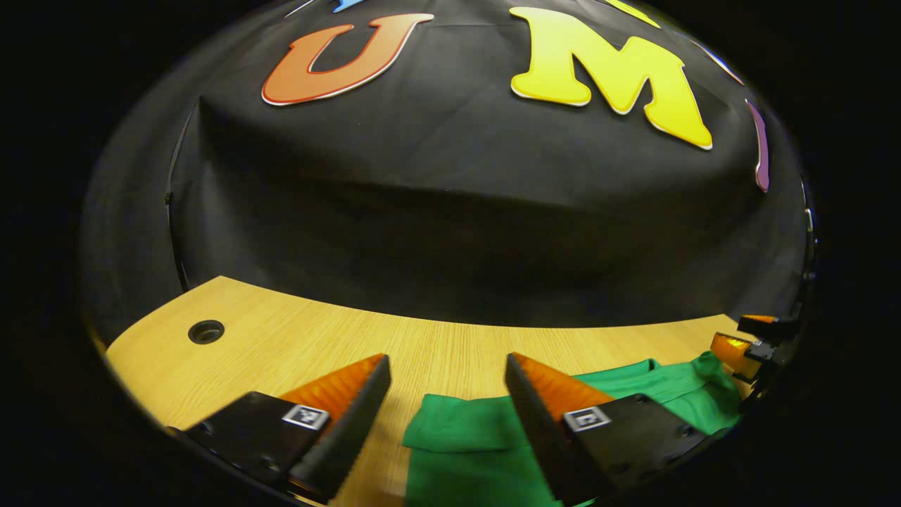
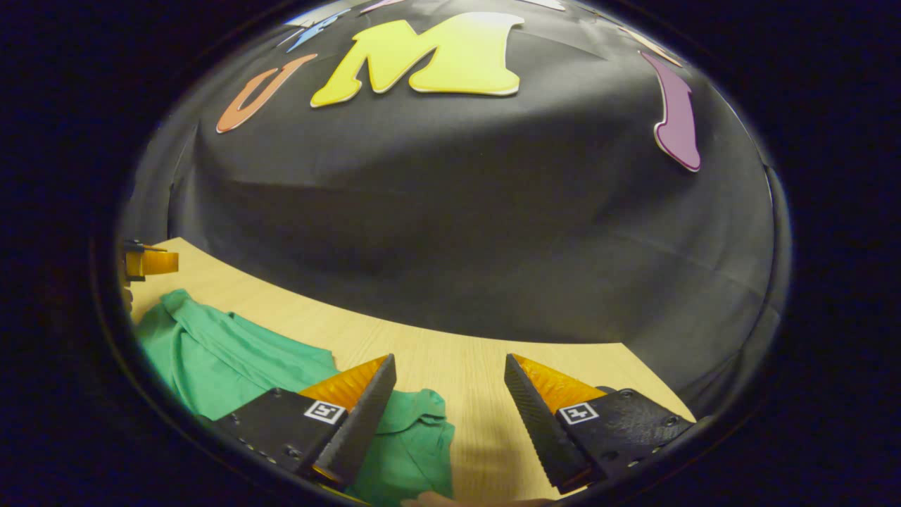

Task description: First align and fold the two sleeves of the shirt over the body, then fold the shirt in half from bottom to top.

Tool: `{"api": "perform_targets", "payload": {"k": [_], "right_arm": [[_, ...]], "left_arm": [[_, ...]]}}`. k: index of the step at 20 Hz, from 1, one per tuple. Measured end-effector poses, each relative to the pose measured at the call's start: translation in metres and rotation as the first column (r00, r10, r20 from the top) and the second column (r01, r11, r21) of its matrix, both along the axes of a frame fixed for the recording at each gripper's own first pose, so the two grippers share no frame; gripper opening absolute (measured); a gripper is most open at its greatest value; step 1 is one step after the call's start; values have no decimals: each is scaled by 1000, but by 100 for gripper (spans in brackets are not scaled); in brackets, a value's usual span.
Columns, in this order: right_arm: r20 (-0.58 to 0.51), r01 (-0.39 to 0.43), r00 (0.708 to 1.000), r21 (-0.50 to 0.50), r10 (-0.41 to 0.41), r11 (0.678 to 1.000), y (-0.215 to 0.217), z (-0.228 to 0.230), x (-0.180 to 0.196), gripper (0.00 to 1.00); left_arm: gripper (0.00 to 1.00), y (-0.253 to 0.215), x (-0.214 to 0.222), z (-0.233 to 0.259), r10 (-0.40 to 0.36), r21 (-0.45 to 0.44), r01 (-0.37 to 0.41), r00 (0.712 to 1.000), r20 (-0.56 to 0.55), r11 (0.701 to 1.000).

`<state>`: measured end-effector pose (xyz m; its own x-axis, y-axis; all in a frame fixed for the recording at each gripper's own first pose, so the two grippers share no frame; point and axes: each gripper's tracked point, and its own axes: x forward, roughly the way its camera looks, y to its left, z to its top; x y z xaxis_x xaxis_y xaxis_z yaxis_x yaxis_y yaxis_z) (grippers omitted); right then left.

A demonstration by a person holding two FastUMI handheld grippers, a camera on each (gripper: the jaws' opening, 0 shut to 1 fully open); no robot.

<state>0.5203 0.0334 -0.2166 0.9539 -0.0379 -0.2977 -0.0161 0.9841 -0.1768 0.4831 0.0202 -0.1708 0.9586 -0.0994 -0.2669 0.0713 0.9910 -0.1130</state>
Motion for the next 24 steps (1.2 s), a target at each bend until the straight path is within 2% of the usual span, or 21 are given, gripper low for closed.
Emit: {"api": "perform_targets", "payload": {"k": [1,4,8,10,12,14,17,24], "right_arm": [[4,-8,1000,2,8,1000,4,2,-2,96],[-5,-14,1000,21,15,1000,12,8,-7,95],[23,-57,998,40,56,998,38,41,-29,95],[40,-92,995,53,90,994,51,61,-44,96],[69,-85,994,65,80,994,55,85,-52,96],[90,-86,993,48,81,995,58,107,-68,96],[115,-116,987,28,112,993,60,141,-99,95],[174,-169,973,91,152,981,42,208,-216,95]], "left_arm": [[100,6,3,0,25,30,-25,1000,10,999],[100,3,1,7,19,-2,-19,999,40,1000],[100,11,-10,20,48,-67,-43,995,88,997],[100,11,-20,28,32,-39,-28,994,109,999],[100,11,-38,34,15,2,-16,993,119,1000],[100,9,-66,44,6,10,-7,994,111,1000],[100,-2,-116,70,-2,-38,6,995,101,999],[100,-18,-240,178,-3,-32,11,968,251,999]]}}
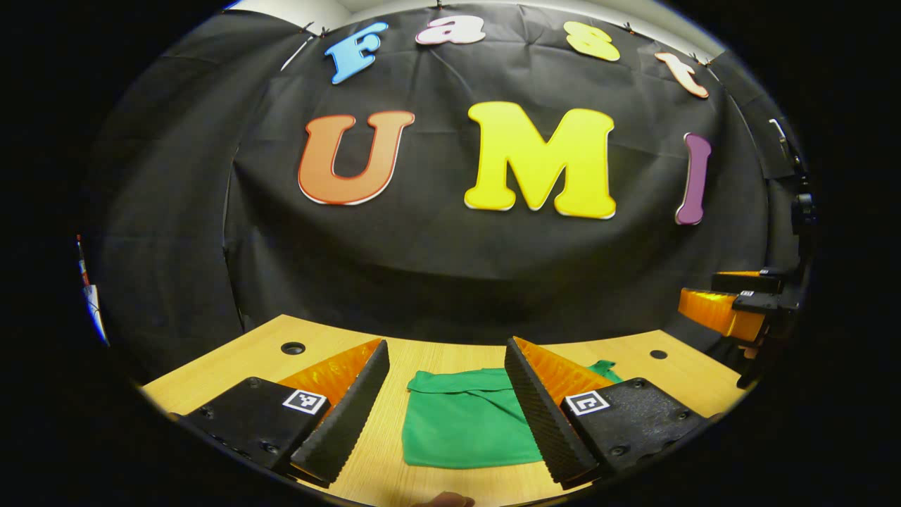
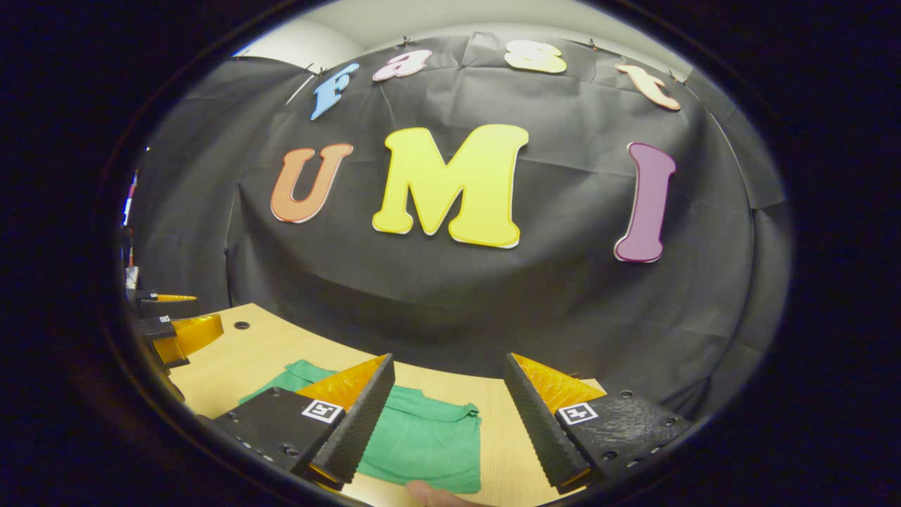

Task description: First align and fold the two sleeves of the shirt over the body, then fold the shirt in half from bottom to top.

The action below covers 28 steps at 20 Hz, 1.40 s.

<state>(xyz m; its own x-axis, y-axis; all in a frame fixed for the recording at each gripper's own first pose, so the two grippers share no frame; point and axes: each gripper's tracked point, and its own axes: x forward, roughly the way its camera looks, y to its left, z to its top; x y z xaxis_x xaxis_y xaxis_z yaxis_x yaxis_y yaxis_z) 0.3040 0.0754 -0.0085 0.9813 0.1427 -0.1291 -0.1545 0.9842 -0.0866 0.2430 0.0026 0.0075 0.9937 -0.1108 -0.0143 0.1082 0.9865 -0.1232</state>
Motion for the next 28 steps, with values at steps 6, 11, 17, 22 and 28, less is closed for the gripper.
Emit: {"api": "perform_targets", "payload": {"k": [6,11,17,22,28], "right_arm": [[65,-32,997,43,29,999,-32,42,-124,94],[135,-39,990,69,29,997,-64,60,-229,96],[163,32,986,73,-43,997,-90,28,-316,94],[132,19,991,22,-21,1000,-71,-5,-339,96],[119,37,992,42,-42,998,-53,-13,-335,96]], "left_arm": [[100,-5,-118,50,57,54,-60,997,57,997],[100,-24,-198,50,24,41,-25,999,34,999],[100,-46,-269,31,-63,39,61,997,43,997],[100,-51,-284,12,-117,59,115,992,43,992],[100,-34,-279,3,-113,29,112,993,21,993]]}}
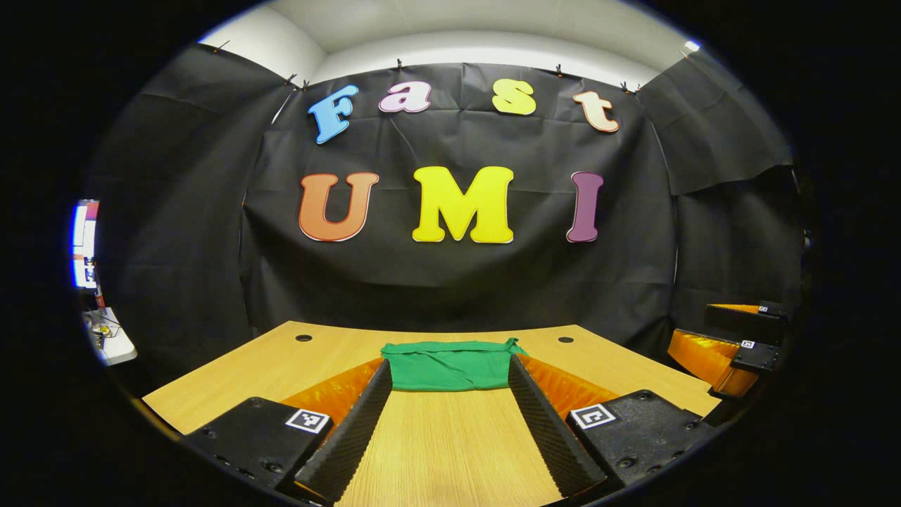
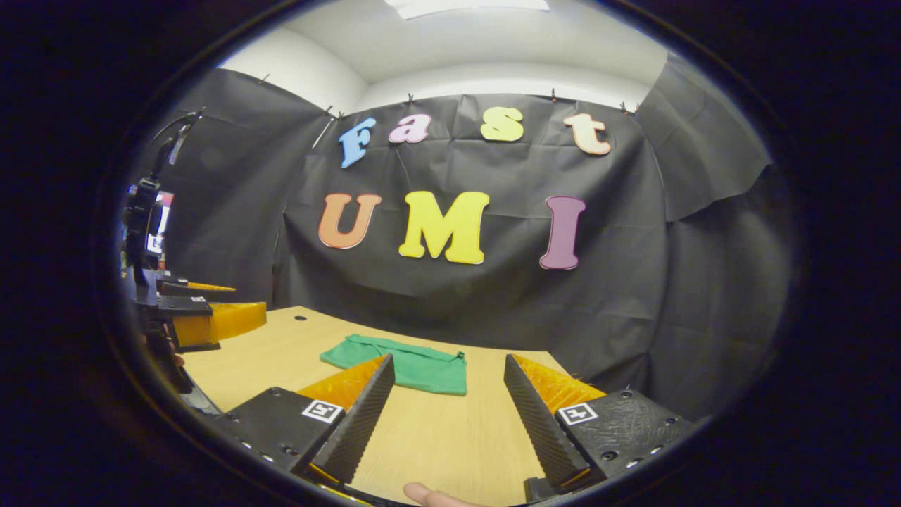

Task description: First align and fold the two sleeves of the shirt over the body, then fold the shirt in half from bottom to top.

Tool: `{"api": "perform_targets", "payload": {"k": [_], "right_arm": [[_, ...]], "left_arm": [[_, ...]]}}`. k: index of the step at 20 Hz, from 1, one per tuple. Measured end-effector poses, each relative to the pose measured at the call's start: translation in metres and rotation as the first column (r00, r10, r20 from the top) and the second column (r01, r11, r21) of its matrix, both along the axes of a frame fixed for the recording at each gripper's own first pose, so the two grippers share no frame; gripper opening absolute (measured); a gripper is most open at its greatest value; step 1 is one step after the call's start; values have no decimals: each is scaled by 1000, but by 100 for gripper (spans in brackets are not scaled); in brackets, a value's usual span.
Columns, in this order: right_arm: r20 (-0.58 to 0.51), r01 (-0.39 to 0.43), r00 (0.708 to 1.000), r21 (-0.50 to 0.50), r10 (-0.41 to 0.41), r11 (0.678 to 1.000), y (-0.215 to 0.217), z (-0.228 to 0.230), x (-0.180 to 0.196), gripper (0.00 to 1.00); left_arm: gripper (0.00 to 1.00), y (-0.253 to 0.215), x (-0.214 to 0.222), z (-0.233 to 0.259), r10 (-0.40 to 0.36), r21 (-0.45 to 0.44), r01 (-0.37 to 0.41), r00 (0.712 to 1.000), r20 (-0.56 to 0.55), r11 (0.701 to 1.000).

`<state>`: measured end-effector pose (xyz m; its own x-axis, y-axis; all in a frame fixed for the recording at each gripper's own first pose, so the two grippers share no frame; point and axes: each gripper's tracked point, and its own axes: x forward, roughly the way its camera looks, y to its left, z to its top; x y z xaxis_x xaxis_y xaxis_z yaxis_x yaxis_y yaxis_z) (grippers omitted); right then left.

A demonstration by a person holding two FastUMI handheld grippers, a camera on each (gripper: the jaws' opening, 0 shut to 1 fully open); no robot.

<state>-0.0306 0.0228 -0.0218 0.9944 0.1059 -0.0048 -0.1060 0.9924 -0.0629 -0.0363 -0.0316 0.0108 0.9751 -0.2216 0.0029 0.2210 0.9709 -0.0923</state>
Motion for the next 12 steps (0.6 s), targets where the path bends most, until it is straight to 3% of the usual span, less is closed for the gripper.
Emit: {"api": "perform_targets", "payload": {"k": [12], "right_arm": [[-17,-7,1000,-26,7,1000,6,-6,3,95]], "left_arm": [[100,6,7,-3,16,-34,-16,1000,-5,999]]}}
